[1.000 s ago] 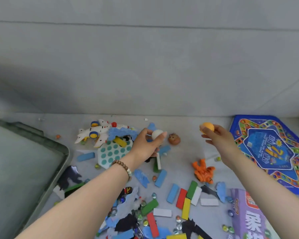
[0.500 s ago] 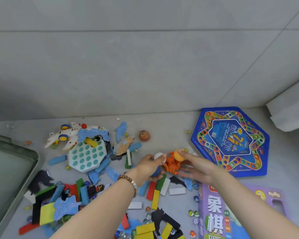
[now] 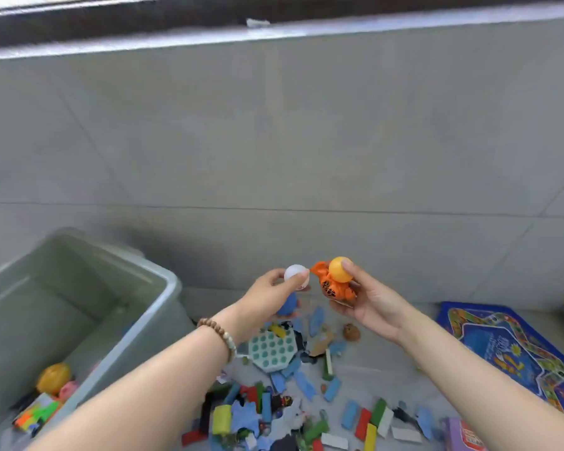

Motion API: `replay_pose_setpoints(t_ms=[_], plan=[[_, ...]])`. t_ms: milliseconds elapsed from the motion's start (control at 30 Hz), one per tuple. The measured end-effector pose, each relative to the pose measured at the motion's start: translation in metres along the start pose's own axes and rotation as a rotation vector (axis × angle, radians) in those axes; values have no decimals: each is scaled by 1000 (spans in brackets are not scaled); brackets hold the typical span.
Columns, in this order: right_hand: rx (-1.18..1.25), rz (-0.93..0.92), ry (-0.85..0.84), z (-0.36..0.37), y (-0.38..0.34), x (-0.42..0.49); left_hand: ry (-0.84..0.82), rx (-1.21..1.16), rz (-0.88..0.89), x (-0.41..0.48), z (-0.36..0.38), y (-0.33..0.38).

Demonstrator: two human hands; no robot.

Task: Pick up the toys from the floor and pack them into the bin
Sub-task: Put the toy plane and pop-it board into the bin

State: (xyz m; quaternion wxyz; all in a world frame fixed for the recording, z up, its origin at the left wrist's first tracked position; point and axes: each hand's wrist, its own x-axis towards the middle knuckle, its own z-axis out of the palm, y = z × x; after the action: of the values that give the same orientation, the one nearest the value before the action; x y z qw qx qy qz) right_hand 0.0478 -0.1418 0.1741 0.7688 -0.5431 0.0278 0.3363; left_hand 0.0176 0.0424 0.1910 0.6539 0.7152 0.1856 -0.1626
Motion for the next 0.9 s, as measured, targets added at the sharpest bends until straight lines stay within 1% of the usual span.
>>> replay_pose_setpoints(t_ms=[133,267,367,533,633,733,800,900], plan=[[-231,-34,-89,99,-45,-8,145,3,100,-74,-98,30],[-367,-85,-121,197,-54,-10,313,-22,110,-140,-192,17],[-415,-96,-143,269,-26,1,432,-39,71,-179,-256,-15],[-589,-20,-198,365,60,34,600,-117,-65,-223,-349,-98],[-616,13,-171,399,115,61,607,-187,-147,-233,-377,-146],[-604,148,-131,412,165,81,589,-258,-204,-226,-384,-180],[-607,211,-77,414,186,94,603,-277,-218,-217,-387,-196],[-642,227,12,411,196,112,651,-289,-234,-202,-391,-212]])
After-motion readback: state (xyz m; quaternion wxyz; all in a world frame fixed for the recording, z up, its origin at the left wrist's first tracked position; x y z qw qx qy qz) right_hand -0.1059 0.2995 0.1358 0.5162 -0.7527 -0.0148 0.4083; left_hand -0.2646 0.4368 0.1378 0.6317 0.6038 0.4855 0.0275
